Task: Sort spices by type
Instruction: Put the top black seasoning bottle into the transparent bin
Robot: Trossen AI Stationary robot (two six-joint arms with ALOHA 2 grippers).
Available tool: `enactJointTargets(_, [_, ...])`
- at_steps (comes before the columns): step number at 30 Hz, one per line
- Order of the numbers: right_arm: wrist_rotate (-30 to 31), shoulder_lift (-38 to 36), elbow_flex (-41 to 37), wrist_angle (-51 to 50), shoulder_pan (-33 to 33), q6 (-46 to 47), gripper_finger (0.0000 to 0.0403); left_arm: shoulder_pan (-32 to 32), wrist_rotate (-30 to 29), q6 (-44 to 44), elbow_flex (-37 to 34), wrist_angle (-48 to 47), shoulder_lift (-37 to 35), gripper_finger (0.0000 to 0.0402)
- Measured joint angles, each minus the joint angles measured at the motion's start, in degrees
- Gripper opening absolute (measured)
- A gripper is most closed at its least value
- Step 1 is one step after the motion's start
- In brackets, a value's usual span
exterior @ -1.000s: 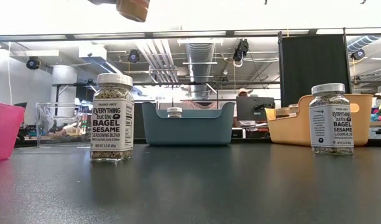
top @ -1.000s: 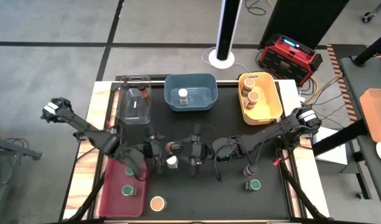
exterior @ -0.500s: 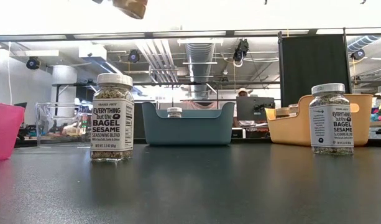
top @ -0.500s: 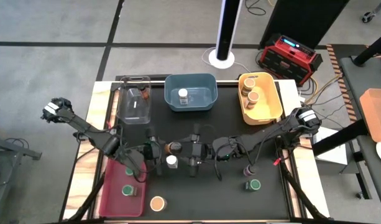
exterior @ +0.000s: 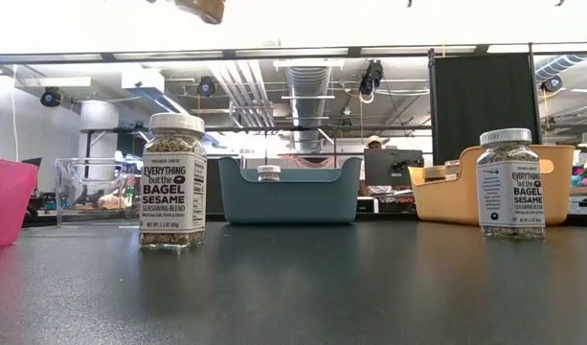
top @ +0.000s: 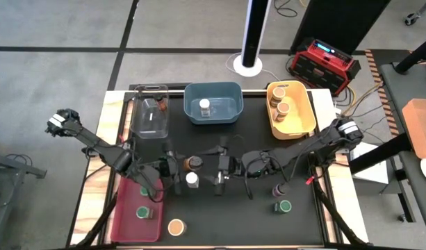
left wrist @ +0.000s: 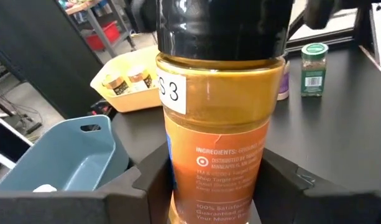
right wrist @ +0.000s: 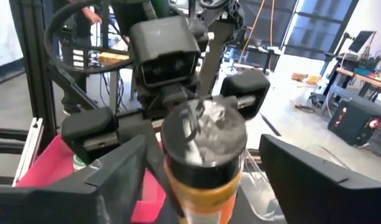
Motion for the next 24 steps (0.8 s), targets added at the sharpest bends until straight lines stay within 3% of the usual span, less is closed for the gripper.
enactJointTargets(9, [-0.02, -0.27, 0.0, -3.66, 0.22, 2.06, 0.0362, -0.04, -0.71, 2.72, 0.0, 5.29, -0.77, 0.0161])
enactJointTargets(18, [-0.5, 1.66, 0.0, 3.02, 0.2, -1.31, 0.0362, -0.04, -0.16, 4.45, 0.02, 8.46, -0.57, 0.0171])
enactJointTargets(24, [-0.48, 4.06, -0.04, 7.38, 0.2, -5.75, 0.032, -0.07, 0.45, 6.29, 0.04, 10.76, -0.35, 0.0193])
